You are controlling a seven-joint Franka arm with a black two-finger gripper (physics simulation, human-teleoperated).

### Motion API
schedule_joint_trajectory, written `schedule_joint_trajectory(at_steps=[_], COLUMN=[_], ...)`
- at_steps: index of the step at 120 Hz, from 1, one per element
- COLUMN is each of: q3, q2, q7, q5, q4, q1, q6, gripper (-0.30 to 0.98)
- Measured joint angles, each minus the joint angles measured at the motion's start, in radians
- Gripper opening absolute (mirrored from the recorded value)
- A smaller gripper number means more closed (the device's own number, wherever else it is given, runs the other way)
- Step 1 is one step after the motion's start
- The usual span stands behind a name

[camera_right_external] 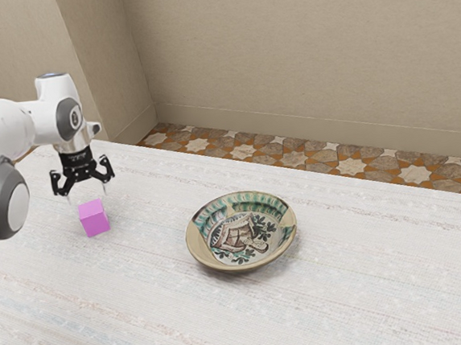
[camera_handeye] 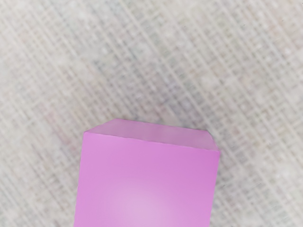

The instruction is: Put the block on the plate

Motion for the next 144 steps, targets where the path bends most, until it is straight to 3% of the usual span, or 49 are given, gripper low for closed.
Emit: schedule_joint_trajectory(at_steps=[102,144], q3=[-0.047,-0.047], q2=[0.108,0.112], q7=[0.077,0.085], q5=[-0.044,-0.047], q4=[0.028,0.034], q1=[0.07,0.078], q6=[0.046,0.042], gripper=[0.68,0.46])
